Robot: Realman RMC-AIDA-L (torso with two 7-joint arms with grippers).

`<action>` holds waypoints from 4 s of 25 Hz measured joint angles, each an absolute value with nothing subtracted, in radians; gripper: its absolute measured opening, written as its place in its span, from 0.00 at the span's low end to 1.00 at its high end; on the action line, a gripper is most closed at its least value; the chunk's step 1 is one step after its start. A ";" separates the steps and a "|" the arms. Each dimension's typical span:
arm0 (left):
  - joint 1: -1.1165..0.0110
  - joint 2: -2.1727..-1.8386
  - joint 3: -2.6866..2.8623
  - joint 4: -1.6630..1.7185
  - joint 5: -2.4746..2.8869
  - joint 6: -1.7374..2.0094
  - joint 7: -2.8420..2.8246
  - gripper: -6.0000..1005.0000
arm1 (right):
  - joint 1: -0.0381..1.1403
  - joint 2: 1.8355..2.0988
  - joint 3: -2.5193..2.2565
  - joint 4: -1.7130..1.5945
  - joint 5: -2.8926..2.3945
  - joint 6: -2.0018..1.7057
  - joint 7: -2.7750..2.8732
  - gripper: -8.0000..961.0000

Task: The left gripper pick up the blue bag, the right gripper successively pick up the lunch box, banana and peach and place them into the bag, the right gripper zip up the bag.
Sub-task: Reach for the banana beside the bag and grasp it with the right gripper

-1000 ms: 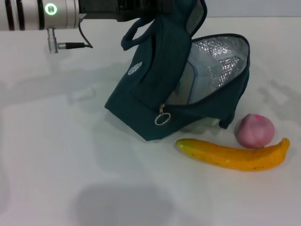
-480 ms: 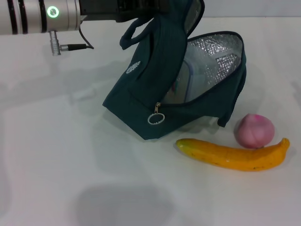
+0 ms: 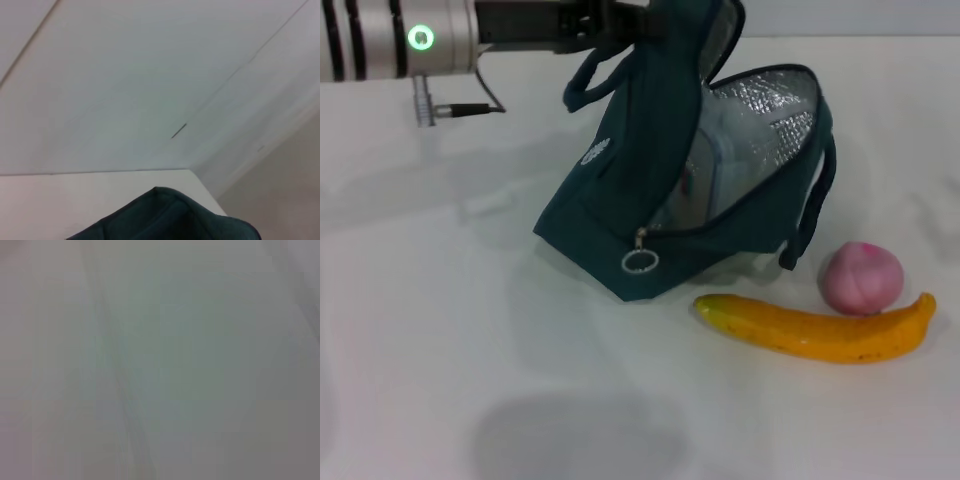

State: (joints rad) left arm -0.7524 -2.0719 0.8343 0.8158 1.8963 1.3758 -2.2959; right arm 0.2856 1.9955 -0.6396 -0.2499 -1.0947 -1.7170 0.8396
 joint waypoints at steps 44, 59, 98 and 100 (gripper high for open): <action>-0.751 -2.040 0.828 0.822 1.891 1.382 -2.280 0.07 | 0.810 2.010 -1.185 -1.236 -2.296 -1.955 2.371 0.71; -0.758 -2.039 0.828 0.815 1.891 1.382 -2.283 0.07 | 0.855 2.014 -1.389 -1.072 -2.316 -1.709 2.322 0.71; -0.758 -2.049 0.827 0.814 1.887 1.382 -2.277 0.07 | 0.913 2.028 -1.706 -0.980 -2.273 -1.440 2.323 0.71; -0.758 -2.049 0.827 0.814 1.887 1.382 -2.277 0.07 | 0.914 2.028 -1.713 -0.975 -2.273 -1.439 2.323 0.70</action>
